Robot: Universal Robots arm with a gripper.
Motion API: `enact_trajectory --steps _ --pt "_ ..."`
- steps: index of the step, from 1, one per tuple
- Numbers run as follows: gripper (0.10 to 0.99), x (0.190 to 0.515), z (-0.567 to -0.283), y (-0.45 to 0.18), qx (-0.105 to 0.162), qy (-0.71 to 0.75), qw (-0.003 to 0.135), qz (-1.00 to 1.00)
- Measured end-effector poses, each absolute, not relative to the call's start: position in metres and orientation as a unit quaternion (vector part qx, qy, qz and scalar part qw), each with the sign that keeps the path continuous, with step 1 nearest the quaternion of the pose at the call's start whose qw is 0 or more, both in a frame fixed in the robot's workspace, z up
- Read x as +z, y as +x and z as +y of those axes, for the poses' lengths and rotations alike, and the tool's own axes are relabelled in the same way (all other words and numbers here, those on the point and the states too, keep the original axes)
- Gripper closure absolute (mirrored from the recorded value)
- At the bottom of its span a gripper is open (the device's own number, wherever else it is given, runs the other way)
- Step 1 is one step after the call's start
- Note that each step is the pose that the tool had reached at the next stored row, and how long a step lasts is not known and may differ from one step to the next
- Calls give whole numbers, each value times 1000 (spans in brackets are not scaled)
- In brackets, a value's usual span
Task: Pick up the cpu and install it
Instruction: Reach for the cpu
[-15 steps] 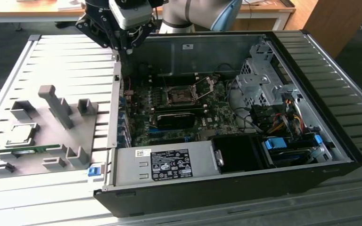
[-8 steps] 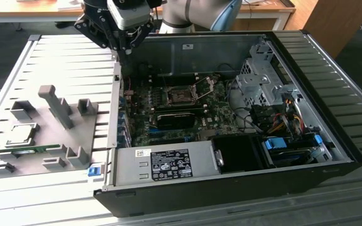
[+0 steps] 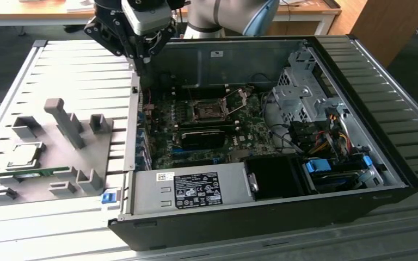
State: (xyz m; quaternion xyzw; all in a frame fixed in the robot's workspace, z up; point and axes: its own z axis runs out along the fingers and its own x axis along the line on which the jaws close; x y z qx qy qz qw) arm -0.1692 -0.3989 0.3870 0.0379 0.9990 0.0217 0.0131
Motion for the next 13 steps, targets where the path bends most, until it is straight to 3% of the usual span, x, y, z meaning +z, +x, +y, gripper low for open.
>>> enact_trajectory --steps 13 --pt "980 386 -399 -177 22 38 13 999"
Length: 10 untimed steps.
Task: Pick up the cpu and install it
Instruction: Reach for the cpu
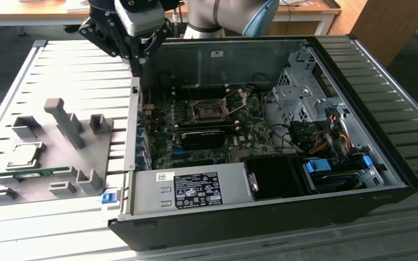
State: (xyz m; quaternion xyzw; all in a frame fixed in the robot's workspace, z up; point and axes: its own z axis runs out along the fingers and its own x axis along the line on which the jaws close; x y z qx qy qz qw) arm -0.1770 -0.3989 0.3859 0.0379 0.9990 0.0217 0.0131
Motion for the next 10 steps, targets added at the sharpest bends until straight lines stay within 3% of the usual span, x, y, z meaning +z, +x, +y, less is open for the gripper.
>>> enact_trajectory --steps 10 --pt "980 385 -399 -181 22 38 13 999"
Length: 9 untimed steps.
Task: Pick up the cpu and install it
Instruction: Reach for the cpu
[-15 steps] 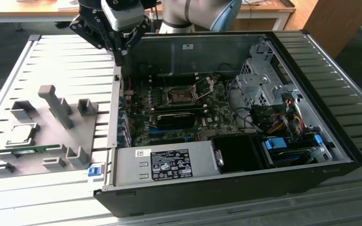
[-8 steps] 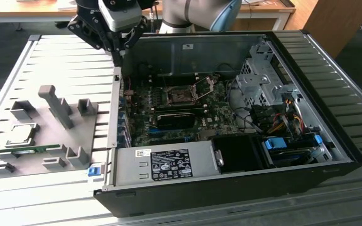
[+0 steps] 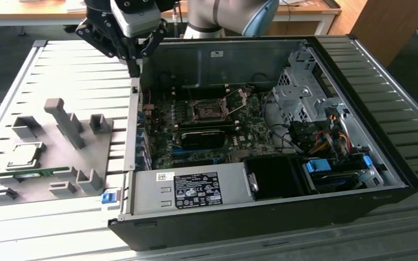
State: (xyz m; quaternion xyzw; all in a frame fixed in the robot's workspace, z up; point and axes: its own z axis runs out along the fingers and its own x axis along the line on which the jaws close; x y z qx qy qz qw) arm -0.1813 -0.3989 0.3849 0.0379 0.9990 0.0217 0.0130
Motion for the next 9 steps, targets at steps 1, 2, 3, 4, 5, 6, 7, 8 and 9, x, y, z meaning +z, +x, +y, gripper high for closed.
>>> enact_trajectory --steps 1,2,3,4,5,6,7,8,9 --pt "980 385 -399 -182 22 38 13 999" --pt "980 385 -399 -182 22 38 13 999" --pt "980 385 -399 -182 22 38 13 999" --pt "980 385 -399 -183 22 38 13 999" --pt "980 384 -399 -183 22 38 13 999" --pt "980 384 -399 -183 22 38 13 999" --pt "980 384 -399 -184 22 38 13 999" --pt "980 384 -399 -184 22 38 13 999" --pt "980 384 -399 -185 22 38 13 999"
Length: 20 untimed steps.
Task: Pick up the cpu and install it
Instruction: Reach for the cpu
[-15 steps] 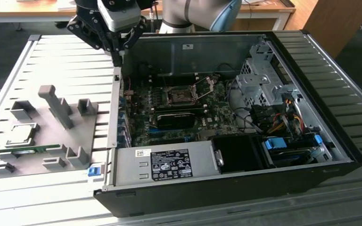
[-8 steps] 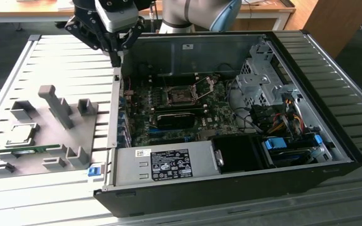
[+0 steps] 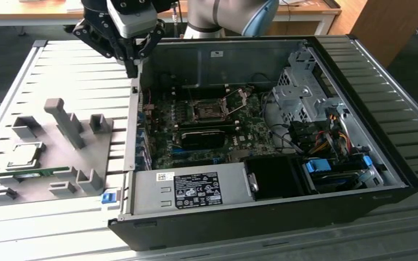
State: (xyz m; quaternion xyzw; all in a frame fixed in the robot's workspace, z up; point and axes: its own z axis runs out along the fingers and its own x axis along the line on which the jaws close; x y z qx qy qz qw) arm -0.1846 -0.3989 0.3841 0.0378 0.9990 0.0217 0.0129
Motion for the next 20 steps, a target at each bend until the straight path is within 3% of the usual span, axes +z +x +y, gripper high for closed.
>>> enact_trajectory --steps 20 --pt "980 382 -399 -193 22 38 13 999"
